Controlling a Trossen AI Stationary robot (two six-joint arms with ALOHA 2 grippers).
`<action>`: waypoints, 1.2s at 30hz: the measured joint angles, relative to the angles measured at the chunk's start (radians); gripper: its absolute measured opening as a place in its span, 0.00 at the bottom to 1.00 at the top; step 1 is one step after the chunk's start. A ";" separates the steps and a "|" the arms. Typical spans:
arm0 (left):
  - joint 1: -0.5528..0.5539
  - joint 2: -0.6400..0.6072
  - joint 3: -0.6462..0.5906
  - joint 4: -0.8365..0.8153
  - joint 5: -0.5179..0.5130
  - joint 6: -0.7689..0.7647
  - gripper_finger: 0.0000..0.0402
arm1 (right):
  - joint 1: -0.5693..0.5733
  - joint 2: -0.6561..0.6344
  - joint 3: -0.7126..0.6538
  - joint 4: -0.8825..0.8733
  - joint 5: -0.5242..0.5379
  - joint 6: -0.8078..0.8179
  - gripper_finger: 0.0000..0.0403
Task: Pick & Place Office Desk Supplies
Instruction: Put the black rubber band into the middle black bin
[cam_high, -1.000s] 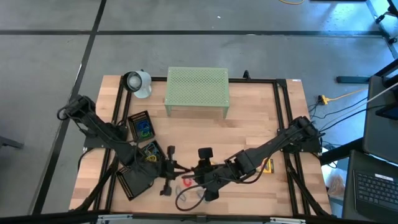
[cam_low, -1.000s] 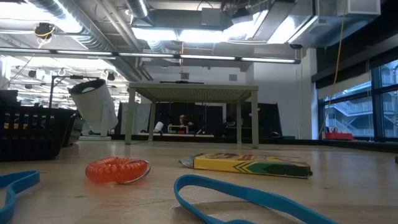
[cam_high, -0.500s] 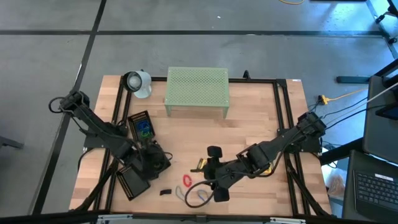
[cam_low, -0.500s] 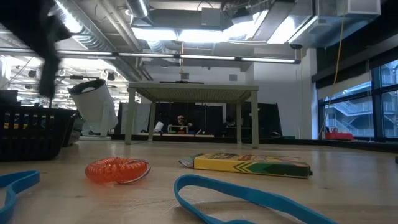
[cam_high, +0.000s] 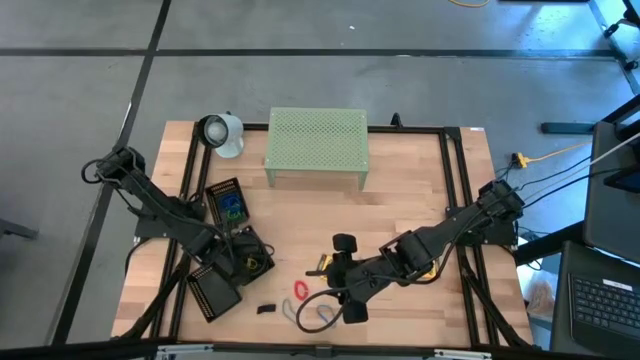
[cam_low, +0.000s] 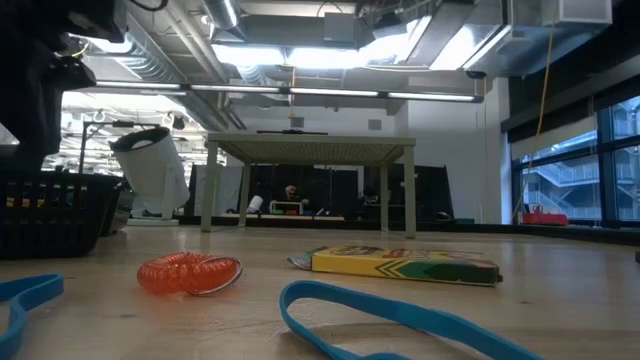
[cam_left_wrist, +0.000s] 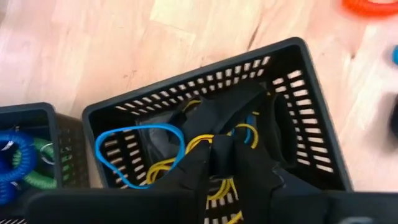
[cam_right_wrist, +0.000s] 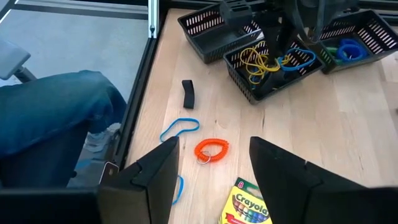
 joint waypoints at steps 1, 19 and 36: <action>0.000 0.000 0.000 0.002 0.003 0.000 0.17 | -0.001 0.000 0.000 0.000 0.000 0.000 0.49; 0.000 0.000 0.000 0.001 -0.032 -0.001 0.24 | 0.031 0.001 0.000 -0.020 0.044 0.057 0.49; 0.003 0.000 0.000 0.013 -0.030 -0.031 0.23 | 0.046 0.001 0.000 -0.014 0.081 0.050 0.49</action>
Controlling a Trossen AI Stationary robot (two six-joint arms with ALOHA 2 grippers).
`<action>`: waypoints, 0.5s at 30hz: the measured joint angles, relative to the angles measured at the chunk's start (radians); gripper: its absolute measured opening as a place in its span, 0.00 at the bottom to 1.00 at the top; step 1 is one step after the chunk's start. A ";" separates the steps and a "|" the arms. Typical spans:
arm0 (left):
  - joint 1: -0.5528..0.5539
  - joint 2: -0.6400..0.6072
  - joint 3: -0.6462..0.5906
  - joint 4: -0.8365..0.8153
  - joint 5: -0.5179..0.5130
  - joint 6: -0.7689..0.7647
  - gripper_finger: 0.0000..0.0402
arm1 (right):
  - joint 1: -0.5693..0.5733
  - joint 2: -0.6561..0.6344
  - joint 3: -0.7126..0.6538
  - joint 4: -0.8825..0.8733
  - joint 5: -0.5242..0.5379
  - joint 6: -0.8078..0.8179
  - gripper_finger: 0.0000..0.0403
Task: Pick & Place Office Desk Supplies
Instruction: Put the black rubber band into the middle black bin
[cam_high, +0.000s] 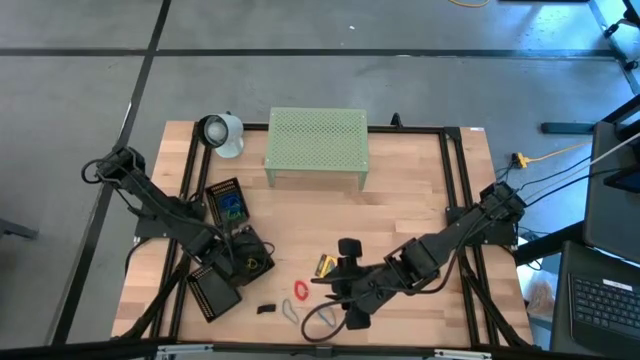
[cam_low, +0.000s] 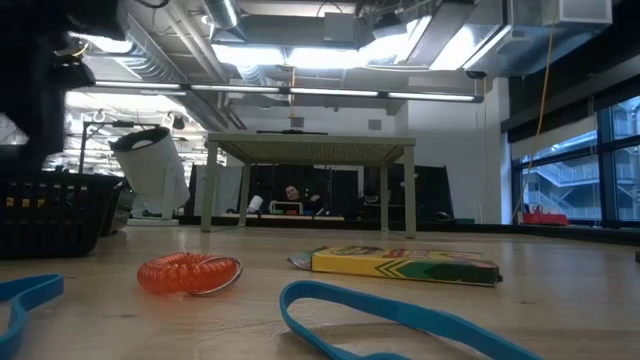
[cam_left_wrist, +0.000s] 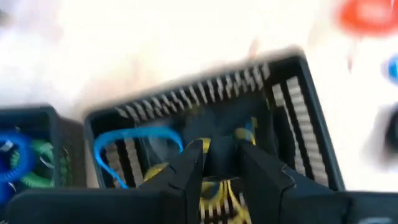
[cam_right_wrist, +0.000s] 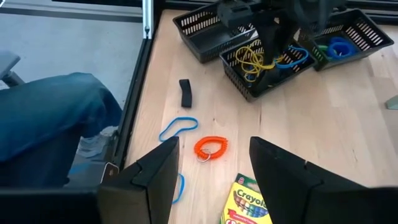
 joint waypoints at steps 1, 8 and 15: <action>0.005 0.000 0.000 0.012 -0.033 -0.015 0.23 | 0.000 0.000 0.000 0.000 0.000 0.000 0.49; 0.025 0.000 0.000 0.096 -0.032 -0.084 0.24 | 0.000 0.000 0.000 0.000 -0.003 0.001 0.49; 0.025 0.000 0.000 0.077 -0.016 -0.039 0.23 | 0.000 0.000 0.000 0.000 -0.003 0.001 0.49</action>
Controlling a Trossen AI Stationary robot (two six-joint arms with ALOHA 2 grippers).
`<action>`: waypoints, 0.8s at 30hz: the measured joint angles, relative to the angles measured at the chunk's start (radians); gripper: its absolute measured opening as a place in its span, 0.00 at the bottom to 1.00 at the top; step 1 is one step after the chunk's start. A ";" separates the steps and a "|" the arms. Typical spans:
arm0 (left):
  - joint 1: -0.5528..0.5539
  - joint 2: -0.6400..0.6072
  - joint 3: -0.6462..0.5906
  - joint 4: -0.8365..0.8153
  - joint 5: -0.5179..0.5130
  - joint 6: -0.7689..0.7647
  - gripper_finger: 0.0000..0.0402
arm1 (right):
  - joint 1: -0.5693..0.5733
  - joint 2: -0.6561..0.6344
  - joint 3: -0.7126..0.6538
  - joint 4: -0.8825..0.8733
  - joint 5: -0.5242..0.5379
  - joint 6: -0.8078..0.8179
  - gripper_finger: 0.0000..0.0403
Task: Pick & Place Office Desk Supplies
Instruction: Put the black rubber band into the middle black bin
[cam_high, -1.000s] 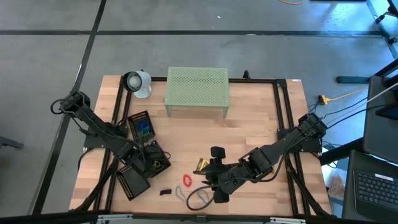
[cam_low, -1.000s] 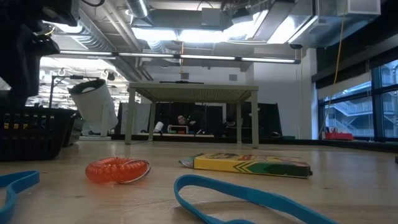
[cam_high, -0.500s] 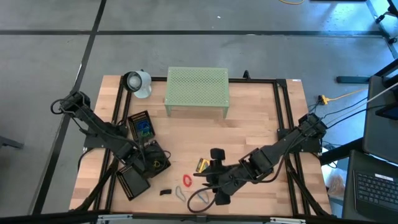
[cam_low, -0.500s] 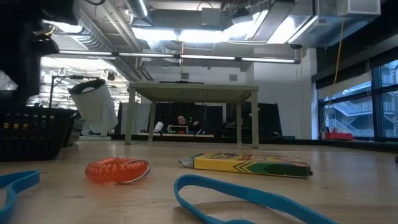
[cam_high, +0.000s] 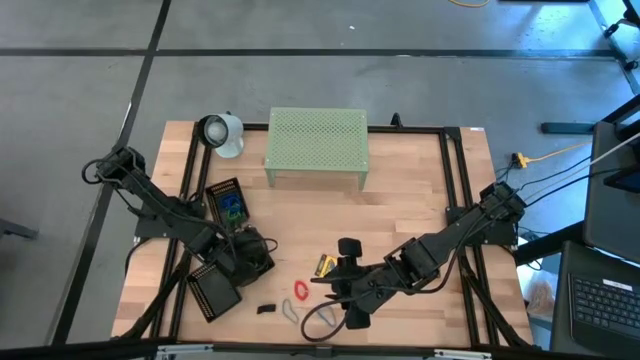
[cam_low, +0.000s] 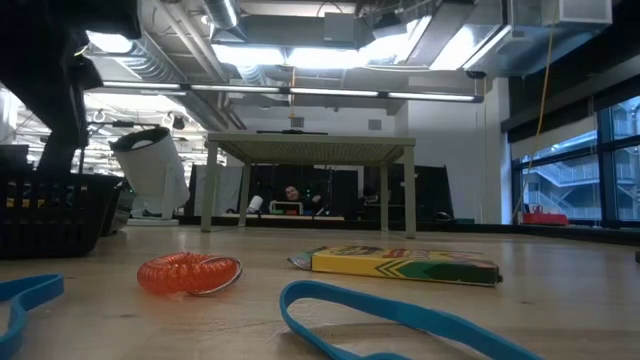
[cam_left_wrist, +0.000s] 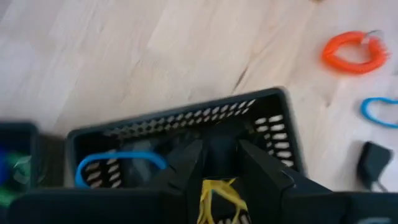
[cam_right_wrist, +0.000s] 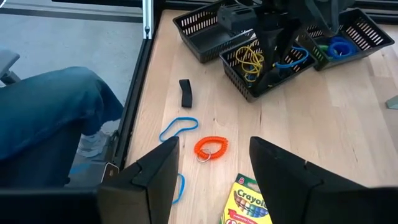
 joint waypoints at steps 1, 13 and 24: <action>0.000 0.000 0.000 -0.013 0.007 -0.025 0.23 | 0.000 0.000 0.000 0.000 0.000 0.000 0.49; -0.003 0.000 0.000 -0.011 0.018 -0.184 0.44 | 0.000 0.000 0.000 0.000 0.000 0.000 0.49; 0.001 0.000 0.000 0.130 -0.249 0.107 0.58 | 0.000 0.000 0.000 0.000 0.001 0.000 0.49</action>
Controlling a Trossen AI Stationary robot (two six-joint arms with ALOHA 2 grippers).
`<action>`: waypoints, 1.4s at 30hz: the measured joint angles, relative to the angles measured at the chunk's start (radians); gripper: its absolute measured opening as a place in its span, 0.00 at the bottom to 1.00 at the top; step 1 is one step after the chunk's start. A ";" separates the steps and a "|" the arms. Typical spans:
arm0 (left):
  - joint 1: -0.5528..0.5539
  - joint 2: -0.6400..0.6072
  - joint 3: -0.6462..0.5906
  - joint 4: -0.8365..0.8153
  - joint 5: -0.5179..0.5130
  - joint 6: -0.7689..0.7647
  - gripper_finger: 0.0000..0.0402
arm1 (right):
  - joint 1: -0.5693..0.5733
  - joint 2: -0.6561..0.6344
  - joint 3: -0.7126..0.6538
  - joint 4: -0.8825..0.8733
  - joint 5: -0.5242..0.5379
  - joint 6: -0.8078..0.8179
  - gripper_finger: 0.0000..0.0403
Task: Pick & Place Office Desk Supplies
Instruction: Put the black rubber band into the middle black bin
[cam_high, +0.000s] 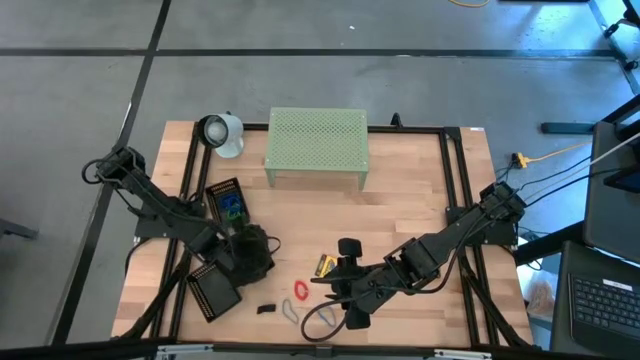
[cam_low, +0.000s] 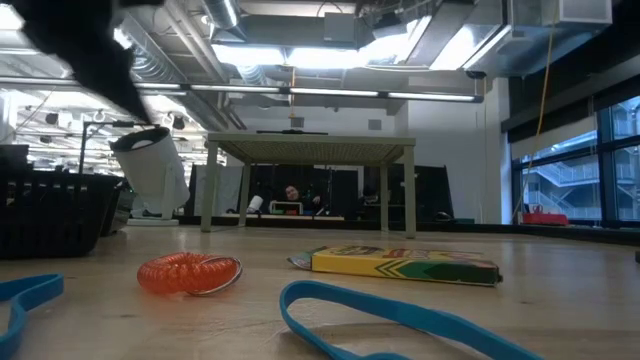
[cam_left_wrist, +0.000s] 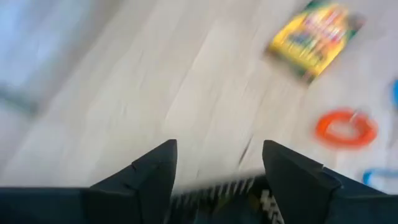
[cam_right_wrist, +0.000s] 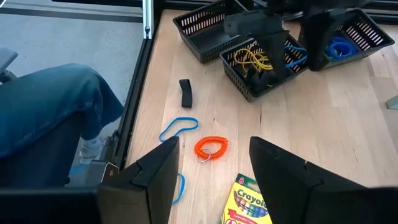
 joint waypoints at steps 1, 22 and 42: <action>0.001 0.000 0.000 0.047 -0.022 0.058 0.58 | 0.000 0.000 0.000 0.000 0.000 0.000 0.49; 0.033 0.285 0.000 0.817 -0.062 0.558 0.57 | 0.000 0.000 0.000 0.003 -0.001 0.000 0.49; -0.046 0.302 0.000 0.706 0.798 0.320 0.57 | 0.000 0.000 0.000 0.003 -0.024 -0.001 0.49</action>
